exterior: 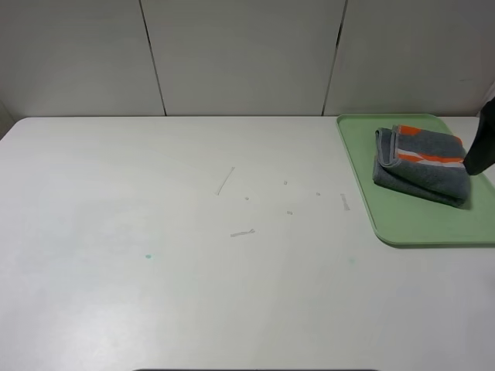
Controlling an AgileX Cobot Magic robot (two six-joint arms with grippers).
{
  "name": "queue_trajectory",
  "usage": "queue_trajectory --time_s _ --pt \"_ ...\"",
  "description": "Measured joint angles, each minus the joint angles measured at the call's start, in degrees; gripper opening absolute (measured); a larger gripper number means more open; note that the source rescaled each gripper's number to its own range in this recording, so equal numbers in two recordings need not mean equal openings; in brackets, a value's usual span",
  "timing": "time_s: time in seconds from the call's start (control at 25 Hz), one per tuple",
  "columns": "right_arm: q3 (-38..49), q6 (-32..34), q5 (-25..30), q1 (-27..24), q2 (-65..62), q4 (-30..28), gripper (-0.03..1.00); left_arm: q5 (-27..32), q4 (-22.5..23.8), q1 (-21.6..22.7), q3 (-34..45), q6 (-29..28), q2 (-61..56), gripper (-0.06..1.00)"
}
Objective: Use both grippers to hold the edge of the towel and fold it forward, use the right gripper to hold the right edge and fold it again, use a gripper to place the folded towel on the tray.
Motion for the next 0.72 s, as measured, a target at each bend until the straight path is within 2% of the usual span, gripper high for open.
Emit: queue_trajectory --time_s 0.72 --pt "19.23 -0.46 0.39 0.0 -42.81 0.0 1.0 0.0 0.0 0.0 0.0 0.0 0.0 0.98"
